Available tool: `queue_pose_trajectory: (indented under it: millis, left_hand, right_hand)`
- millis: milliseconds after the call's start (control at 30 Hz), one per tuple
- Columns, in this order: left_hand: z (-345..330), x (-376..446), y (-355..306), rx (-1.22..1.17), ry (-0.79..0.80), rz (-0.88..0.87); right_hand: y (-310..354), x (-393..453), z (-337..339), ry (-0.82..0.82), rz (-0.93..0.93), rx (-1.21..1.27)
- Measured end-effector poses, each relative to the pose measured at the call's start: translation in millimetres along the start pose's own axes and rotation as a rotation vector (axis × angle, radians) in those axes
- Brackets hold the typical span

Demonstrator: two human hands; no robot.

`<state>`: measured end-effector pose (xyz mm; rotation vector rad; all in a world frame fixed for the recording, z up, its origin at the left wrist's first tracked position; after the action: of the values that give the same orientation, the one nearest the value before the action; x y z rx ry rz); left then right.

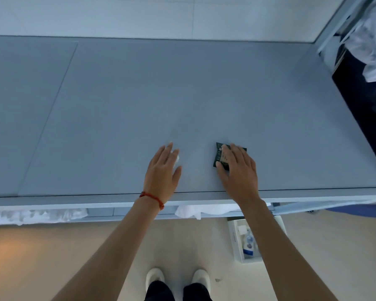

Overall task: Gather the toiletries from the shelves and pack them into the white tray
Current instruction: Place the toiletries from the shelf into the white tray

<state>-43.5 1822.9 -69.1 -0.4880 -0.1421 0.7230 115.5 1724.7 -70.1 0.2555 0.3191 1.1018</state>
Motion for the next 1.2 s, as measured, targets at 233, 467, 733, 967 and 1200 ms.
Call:
queue_pose_trajectory:
  millis: [233,467,733,967,1200]
  left_hand:
    - [4.9,-1.5,11.1,-0.006,-0.021,0.075]
    - [7.4,-1.4,6.9,-0.051,-0.072,0.075]
    - [6.4,-5.9,3.4,-0.066,-0.101,0.091]
    - [2.6,-10.1,-4.2,-0.092,-0.103,0.077]
    - [-2.8,-12.4,-16.8,-0.11,-0.066,-0.017]
  right_hand:
    - [-18.1,19.5,1.2,0.17,0.099,0.008]
    - [-22.4,20.0,8.5,0.075,0.096,0.031]
    - [-28.9,24.9,7.2,0.188,-0.045,0.247]
    - [-36.7,12.8,3.2,0.169,-0.117,0.555]
    - [-41.2,-14.0,7.0,0.098,-0.226,0.63]
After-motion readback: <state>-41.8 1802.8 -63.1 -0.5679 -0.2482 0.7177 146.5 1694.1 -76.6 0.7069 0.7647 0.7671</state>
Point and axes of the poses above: each hand's wrist, its own x-axis towards the middle knuckle, its own z-axis out of the back of the hand, y = z × x, the point moved 8 cm from there along x, towards the middle knuckle, and after that the axes turned 15 degrees about y, right-handed, at the moved point
